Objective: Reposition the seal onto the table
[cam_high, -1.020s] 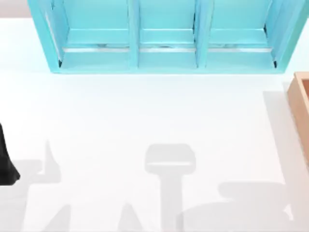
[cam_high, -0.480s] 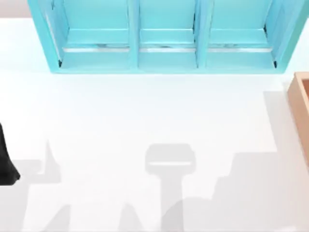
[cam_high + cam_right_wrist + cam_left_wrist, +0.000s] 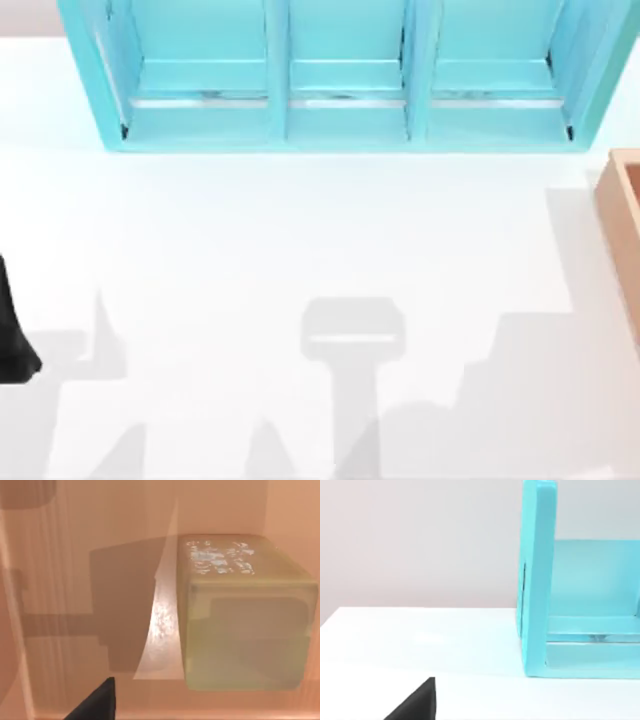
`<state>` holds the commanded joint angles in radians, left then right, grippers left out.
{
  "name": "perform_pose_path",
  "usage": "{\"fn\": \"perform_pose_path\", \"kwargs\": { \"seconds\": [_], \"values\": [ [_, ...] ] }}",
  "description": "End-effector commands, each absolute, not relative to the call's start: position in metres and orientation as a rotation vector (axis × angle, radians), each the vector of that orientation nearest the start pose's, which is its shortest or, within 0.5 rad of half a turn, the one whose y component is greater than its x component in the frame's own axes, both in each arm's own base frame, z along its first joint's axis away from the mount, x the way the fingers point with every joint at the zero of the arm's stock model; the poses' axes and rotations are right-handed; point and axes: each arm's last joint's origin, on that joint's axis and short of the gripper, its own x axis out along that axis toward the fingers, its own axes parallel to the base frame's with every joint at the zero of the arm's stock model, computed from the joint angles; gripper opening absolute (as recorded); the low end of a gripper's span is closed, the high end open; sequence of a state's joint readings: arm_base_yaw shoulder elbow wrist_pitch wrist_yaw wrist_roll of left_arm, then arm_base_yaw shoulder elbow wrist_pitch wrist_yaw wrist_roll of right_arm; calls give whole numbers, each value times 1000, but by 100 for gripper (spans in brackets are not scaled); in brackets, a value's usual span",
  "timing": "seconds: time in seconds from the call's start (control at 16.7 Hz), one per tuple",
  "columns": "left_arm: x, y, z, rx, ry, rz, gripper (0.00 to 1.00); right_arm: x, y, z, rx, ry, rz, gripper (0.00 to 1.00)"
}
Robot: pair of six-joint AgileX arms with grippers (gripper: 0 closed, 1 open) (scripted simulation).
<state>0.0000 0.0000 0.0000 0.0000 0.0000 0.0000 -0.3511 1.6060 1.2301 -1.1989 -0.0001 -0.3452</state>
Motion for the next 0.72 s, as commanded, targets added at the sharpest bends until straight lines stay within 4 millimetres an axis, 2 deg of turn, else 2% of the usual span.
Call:
{"fn": "perform_pose_path", "kwargs": {
  "seconds": [0.42, 0.54, 0.72],
  "values": [
    [106, -1, 160, 0, 0, 0, 100, 270, -97, 155, 2, 1561, -7, 100],
    [106, -1, 160, 0, 0, 0, 100, 268, -97, 143, 4, 1569, -5, 100],
    [106, -1, 160, 0, 0, 0, 100, 267, -96, 142, 4, 1570, -5, 100]
  ]
}}
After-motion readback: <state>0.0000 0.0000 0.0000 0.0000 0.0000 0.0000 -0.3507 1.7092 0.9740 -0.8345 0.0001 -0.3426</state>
